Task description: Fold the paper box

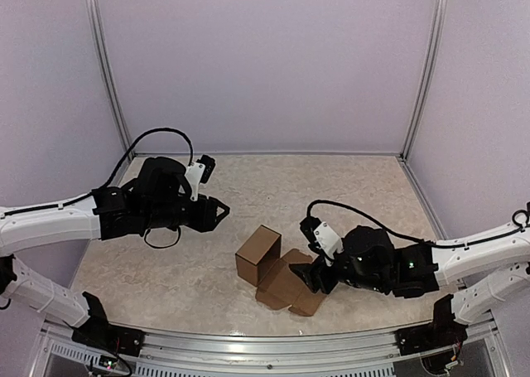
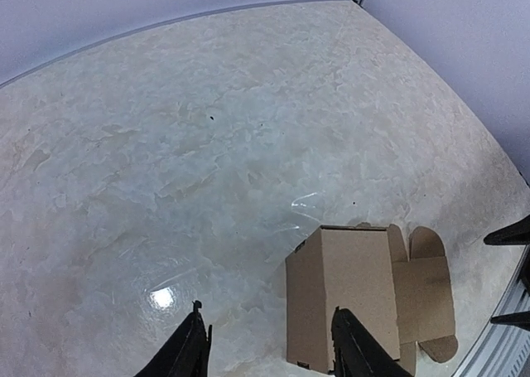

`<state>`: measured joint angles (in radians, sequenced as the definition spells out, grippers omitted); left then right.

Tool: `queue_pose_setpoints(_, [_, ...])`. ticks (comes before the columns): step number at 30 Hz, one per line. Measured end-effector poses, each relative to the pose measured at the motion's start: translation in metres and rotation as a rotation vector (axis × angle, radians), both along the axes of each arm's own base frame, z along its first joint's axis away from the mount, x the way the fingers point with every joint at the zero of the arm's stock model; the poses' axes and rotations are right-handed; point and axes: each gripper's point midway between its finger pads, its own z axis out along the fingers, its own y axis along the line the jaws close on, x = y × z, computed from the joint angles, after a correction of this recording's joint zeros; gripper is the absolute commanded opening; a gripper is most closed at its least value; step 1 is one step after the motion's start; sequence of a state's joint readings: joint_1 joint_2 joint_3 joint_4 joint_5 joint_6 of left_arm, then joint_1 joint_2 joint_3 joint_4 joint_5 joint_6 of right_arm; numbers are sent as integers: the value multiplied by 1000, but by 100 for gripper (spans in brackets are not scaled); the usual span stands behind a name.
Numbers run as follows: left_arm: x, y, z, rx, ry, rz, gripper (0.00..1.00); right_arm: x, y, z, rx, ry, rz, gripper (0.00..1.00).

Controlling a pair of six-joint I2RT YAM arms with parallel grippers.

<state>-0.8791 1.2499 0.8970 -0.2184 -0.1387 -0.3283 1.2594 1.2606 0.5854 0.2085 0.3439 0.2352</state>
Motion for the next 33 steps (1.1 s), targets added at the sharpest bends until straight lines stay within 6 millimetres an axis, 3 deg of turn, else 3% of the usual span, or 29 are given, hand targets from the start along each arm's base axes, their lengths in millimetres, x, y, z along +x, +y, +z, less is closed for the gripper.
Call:
queue_pose_setpoints(4, [-1, -6, -1, 24, -2, -28, 49, 0, -31, -3, -25, 108, -98, 78])
queue_pose_setpoints(9, [-6, -23, -9, 59, 10, -98, 50, 0, -70, -18, -13, 302, -252, 77])
queue_pose_setpoints(17, [-18, -44, -39, 91, 82, -214, 50, -10, -108, -48, 125, 654, -432, 72])
queue_pose_setpoints(25, [-22, -60, -59, 79, 131, -279, 50, -40, -117, -91, 224, 927, -474, 66])
queue_pose_setpoints(33, [-17, -67, -71, 55, 164, -285, 50, -43, -103, -104, 333, 1048, -477, 59])
